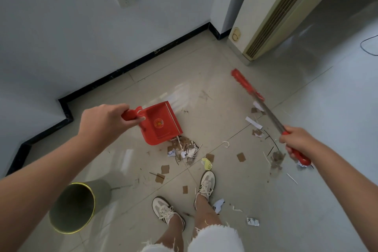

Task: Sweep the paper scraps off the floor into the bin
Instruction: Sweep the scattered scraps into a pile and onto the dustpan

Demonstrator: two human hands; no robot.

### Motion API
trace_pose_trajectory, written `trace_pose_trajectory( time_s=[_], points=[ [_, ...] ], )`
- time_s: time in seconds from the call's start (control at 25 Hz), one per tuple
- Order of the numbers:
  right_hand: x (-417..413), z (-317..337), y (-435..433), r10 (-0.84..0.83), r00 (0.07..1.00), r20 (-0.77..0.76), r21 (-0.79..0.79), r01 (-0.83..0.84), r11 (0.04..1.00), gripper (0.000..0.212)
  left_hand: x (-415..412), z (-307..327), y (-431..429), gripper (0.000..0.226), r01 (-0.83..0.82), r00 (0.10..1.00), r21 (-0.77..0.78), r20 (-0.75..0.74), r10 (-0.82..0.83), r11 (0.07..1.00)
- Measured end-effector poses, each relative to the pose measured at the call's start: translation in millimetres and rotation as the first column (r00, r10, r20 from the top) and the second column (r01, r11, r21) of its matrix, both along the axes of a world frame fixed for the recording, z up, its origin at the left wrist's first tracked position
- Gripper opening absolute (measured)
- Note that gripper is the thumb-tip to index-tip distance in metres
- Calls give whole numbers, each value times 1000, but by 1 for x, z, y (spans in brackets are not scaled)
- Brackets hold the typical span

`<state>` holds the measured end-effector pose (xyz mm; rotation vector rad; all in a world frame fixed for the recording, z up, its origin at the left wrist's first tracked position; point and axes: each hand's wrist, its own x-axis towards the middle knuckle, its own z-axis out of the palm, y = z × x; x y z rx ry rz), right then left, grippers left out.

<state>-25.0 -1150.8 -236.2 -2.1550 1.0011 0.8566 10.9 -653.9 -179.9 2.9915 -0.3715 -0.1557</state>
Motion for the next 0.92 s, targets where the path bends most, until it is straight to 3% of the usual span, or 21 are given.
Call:
trace_pose_trajectory(
  time_s=[0.2, 0.44, 0.6, 0.72, 0.92],
  points=[
    [30, -10, -89, -142, 989, -32, -40, 140, 989, 25, 45, -6, -106, 42, 183, 982, 16, -57, -182, 983],
    [34, -75, -148, -195, 960, -203, -30, 193, 981, 27, 97, -36, -217, 50, 246, 967, 70, -80, -240, 967],
    [-4, -105, -127, -115, 952, -284, 55, 136, 989, 30, 106, -47, -255, 49, 328, 944, 48, -51, -326, 943],
    [-48, -100, -94, -16, 951, -307, 138, 61, 989, 35, 96, -48, -262, 52, 319, 947, 48, -65, -315, 947],
    [-112, -73, -6, 5, 942, -335, 231, 77, 970, 35, 77, -13, -224, 50, 250, 968, -8, -21, -250, 968]
  ],
)
